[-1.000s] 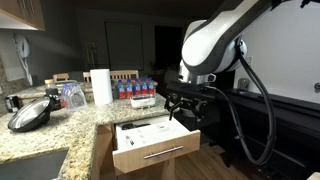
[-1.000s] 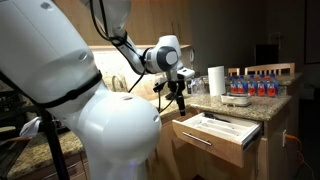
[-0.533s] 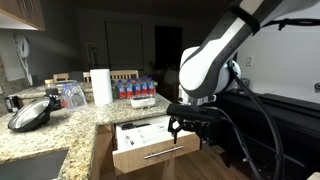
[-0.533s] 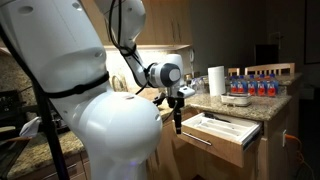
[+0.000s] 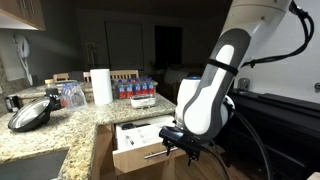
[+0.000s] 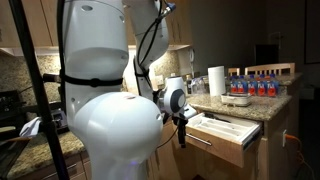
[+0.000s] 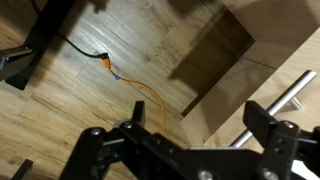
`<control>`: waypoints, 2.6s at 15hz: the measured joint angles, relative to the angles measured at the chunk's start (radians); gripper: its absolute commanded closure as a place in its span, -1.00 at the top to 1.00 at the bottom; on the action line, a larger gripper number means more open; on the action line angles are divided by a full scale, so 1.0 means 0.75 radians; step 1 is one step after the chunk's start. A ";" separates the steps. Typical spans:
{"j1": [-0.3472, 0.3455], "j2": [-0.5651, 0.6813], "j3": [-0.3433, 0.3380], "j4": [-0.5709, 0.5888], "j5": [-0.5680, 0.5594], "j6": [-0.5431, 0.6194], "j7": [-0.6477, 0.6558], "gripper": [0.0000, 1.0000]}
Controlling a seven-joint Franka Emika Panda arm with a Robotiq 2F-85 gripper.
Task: Push the drawer on the right closed
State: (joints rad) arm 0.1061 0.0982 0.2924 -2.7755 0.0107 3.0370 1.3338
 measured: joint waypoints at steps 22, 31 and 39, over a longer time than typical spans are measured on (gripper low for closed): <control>0.237 0.377 -0.284 0.266 -0.074 0.041 0.147 1.00; 0.508 0.555 -0.511 0.451 0.068 0.104 0.147 1.00; 0.803 0.702 -0.799 0.579 0.241 0.395 0.058 1.00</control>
State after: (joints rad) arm 0.7084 0.6244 -0.3071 -2.3413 0.1912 3.3335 1.3776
